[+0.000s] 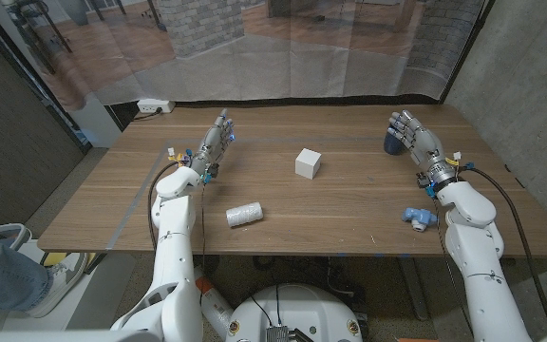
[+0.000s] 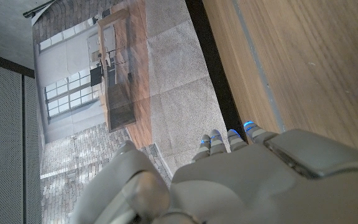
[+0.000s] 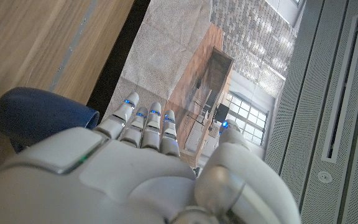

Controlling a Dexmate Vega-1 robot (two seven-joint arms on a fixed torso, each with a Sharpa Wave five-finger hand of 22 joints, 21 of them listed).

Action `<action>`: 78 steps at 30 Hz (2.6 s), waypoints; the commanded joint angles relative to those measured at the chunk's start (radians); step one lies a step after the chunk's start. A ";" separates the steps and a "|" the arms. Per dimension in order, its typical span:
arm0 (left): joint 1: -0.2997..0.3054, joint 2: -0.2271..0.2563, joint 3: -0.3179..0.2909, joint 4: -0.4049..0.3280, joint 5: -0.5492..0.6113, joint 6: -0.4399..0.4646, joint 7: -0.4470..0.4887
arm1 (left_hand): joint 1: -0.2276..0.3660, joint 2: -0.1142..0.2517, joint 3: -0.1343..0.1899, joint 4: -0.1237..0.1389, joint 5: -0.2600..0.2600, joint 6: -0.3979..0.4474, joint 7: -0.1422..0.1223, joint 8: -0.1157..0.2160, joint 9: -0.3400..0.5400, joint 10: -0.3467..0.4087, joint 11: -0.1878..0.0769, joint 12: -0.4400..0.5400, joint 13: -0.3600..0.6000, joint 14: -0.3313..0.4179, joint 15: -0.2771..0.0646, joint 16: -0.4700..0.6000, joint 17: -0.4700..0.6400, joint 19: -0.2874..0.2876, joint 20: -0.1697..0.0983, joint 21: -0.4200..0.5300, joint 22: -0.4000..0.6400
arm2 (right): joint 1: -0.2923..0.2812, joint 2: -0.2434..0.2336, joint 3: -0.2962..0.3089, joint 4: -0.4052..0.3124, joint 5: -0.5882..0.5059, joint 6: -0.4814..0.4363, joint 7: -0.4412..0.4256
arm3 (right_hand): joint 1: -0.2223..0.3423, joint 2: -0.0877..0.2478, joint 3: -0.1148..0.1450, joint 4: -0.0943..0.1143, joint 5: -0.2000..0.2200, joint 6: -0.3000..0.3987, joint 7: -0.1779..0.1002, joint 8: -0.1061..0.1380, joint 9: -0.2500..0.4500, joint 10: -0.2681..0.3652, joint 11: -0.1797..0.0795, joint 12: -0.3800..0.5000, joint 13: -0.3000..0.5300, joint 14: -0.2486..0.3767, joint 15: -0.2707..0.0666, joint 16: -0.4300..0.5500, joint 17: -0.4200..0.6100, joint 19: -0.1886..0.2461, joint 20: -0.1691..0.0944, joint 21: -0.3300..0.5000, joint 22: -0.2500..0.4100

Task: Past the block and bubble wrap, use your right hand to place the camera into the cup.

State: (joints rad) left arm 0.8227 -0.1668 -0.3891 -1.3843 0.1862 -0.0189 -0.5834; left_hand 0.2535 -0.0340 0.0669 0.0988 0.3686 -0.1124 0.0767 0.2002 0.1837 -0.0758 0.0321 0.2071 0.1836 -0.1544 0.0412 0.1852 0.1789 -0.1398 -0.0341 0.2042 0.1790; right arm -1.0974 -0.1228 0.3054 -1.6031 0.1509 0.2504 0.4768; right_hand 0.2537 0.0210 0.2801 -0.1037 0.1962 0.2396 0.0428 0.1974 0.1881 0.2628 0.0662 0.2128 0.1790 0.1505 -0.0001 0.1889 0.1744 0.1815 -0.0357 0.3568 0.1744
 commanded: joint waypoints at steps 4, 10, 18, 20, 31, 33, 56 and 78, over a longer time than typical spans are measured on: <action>-0.024 0.014 -0.004 0.035 -0.003 -0.010 -0.009 | 0.009 0.005 -0.008 0.003 0.003 0.002 -0.002 0.001 0.003 -0.003 -0.003 0.001 0.003 0.000 -0.003 0.004 0.004 -0.006 -0.003 -0.001 0.002 | -0.036 -0.006 0.020 -0.026 -0.003 0.010 0.004 | 0.010 0.000 0.002 -0.007 -0.003 0.006 -0.001 0.003 0.003 0.009 -0.001 0.009 0.006 0.008 0.000 0.006 0.005 0.010 -0.034 -0.003 0.006; -0.030 0.016 -0.003 0.040 -0.001 -0.007 -0.011 | 0.010 0.006 -0.009 0.003 0.002 0.003 -0.003 0.001 0.003 -0.004 -0.003 0.001 0.003 0.001 -0.004 0.004 0.004 -0.006 0.001 -0.001 0.002 | -0.048 -0.007 0.026 -0.033 0.001 0.014 0.009 | 0.012 0.000 0.002 -0.008 -0.003 0.007 -0.002 0.003 0.003 0.012 -0.003 0.010 0.006 0.012 -0.001 0.007 0.005 0.013 -0.034 -0.004 0.006; -0.030 0.016 -0.001 0.038 0.001 0.000 -0.012 | 0.011 0.007 -0.011 0.003 0.002 0.003 -0.002 0.000 0.003 -0.002 -0.003 0.001 0.003 0.001 -0.004 0.004 0.004 -0.007 0.003 -0.002 0.002 | -0.066 -0.006 0.038 -0.038 0.007 0.032 0.015 | 0.014 0.001 0.001 -0.010 -0.003 0.008 -0.004 0.003 0.003 0.015 -0.005 0.010 0.006 0.015 -0.002 0.006 0.005 0.015 -0.034 -0.006 0.006; -0.029 0.016 0.000 0.036 0.003 0.003 -0.013 | 0.012 0.008 -0.011 0.003 0.002 0.003 -0.003 0.000 0.003 -0.002 -0.002 0.001 0.003 0.001 -0.003 0.004 0.005 -0.007 0.004 -0.002 0.002 | -0.075 -0.005 0.045 -0.042 0.009 0.038 0.014 | 0.014 0.001 0.001 -0.010 -0.003 0.008 -0.004 0.003 0.003 0.016 -0.004 0.010 0.006 0.015 -0.002 0.006 0.005 0.016 -0.034 -0.006 0.006; -0.034 0.016 0.003 0.044 0.003 0.003 -0.017 | 0.013 0.009 -0.013 0.002 0.002 0.003 -0.003 0.000 0.003 -0.002 -0.003 0.000 0.003 0.001 -0.004 0.003 0.005 -0.007 0.007 -0.002 0.002 | -0.099 -0.006 0.071 -0.054 0.025 0.054 0.023 | 0.019 0.001 0.002 -0.013 -0.003 0.010 -0.006 0.003 0.003 0.019 -0.006 0.011 0.006 0.021 -0.005 0.007 0.004 0.020 -0.036 -0.008 0.006; -0.035 0.016 0.004 0.045 0.003 0.002 -0.018 | 0.013 0.009 -0.014 0.002 0.002 0.003 -0.003 0.000 0.003 -0.002 -0.003 0.000 0.003 0.001 -0.005 0.003 0.005 -0.007 0.007 -0.002 0.002 | -0.108 -0.006 0.075 -0.063 0.026 0.050 0.023 | 0.020 0.001 0.002 -0.014 -0.003 0.011 -0.007 0.003 0.003 0.022 -0.004 0.012 0.006 0.021 -0.005 0.006 0.004 0.021 -0.036 -0.009 0.006; -0.041 0.016 0.017 0.053 0.012 0.009 -0.019 | 0.015 0.011 -0.018 0.002 0.002 0.004 -0.005 -0.001 0.003 0.000 -0.005 0.000 0.003 0.002 -0.005 0.003 0.005 -0.008 0.009 -0.003 0.002 | -0.149 -0.023 0.119 -0.085 0.034 0.064 0.047 | 0.024 0.001 0.001 -0.016 -0.003 0.014 -0.011 0.003 0.003 0.030 -0.008 0.012 0.006 0.033 -0.010 0.007 0.005 0.032 -0.035 -0.012 0.006; -0.064 0.029 0.024 0.076 0.020 0.015 -0.024 | 0.018 0.014 -0.022 0.002 0.001 0.005 -0.004 -0.001 0.003 -0.001 -0.006 -0.001 0.003 0.001 -0.005 0.003 0.005 -0.010 0.011 -0.003 0.002 | -0.191 -0.012 0.150 -0.112 0.040 0.063 0.046 | 0.030 0.001 0.000 -0.020 -0.003 0.021 -0.016 0.004 0.003 0.041 -0.011 0.014 0.006 0.046 -0.013 0.007 0.005 0.046 -0.037 -0.015 0.007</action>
State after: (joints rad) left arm 0.7678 -0.1433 -0.3693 -1.3161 0.2010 -0.0096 -0.6050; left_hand 0.2627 -0.0247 0.0490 0.0976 0.3686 -0.1070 0.0712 0.2002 0.1836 -0.0723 0.0283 0.2071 0.1836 -0.1526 0.0394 0.1852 0.1788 -0.1437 -0.0303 0.2042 0.1789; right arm -1.2709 -0.1409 0.4427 -1.7073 0.1863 0.3108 0.5210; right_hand 0.2733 0.0172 0.2788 -0.1216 0.1956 0.2519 0.0303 0.1974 0.1881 0.2986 0.0556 0.2244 0.1841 0.1862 -0.0109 0.1929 0.1743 0.2173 -0.0357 0.3438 0.1792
